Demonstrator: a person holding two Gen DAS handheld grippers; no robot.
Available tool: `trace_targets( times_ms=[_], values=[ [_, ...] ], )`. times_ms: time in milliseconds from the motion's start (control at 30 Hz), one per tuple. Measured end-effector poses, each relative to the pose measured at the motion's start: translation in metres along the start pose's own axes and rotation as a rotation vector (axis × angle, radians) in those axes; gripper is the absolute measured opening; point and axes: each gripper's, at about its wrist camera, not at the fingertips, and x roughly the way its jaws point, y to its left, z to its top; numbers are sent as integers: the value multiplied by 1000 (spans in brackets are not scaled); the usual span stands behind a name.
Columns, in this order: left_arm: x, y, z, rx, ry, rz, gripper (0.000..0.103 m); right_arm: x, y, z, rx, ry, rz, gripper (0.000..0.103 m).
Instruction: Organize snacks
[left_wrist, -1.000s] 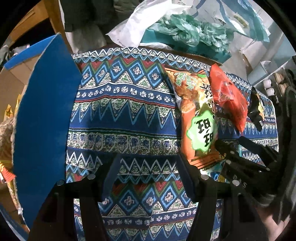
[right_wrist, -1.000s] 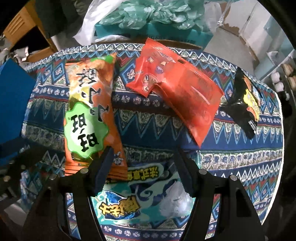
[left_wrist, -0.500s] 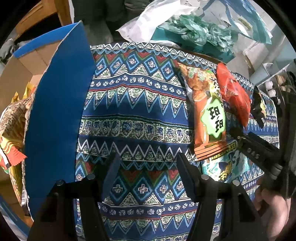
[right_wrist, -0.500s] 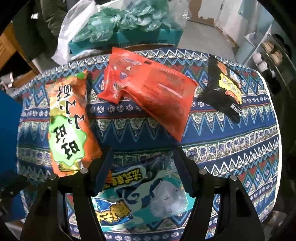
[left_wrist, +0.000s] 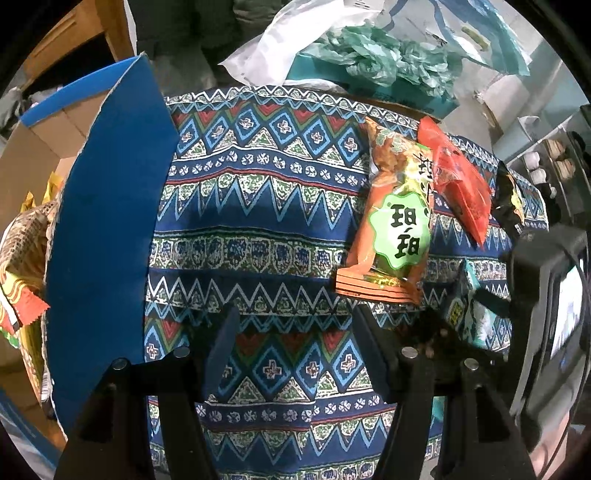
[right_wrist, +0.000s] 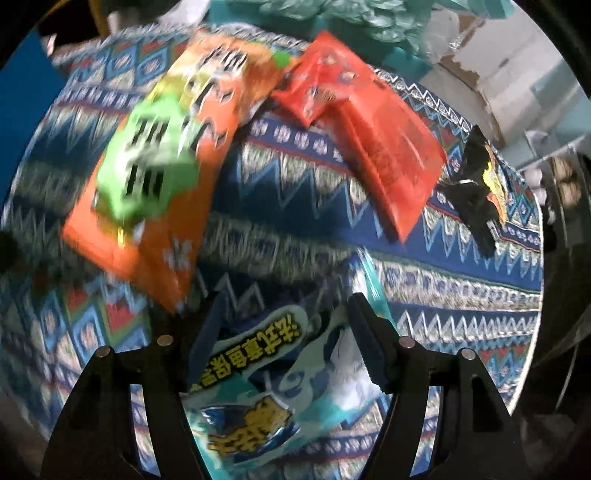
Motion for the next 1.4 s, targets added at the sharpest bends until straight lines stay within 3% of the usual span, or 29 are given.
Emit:
trace_targets(
  times_ms=[167,300,633,867,1033,1133,1267,1400],
  values=[
    [-3,-7,-3,6,-1,-14,65,-4,-6,-31,7,29,-38,69],
    [-7,-18,-5,29,-3,-28,66,-8,-20,-52,78,40,-36,79],
    [-11,-30,-8,39,-1,-62,70,-9,-80,-96,410,26,74,82],
    [-7,-31,1,-3,11,-95,70,20,-126,-102,506,50,136,84],
    [-1,-40,11,-11,3,-112,78,29,-136,-102,485,32,109,85],
    [6,-46,17,-17,9,-120,78,24,-119,-95,448,10,85,85],
    [17,-51,26,-50,22,-134,78,15,-94,-84,416,-50,87,65],
    [24,-57,35,-75,6,-153,81,16,-94,-69,397,-90,88,64]
  ],
)
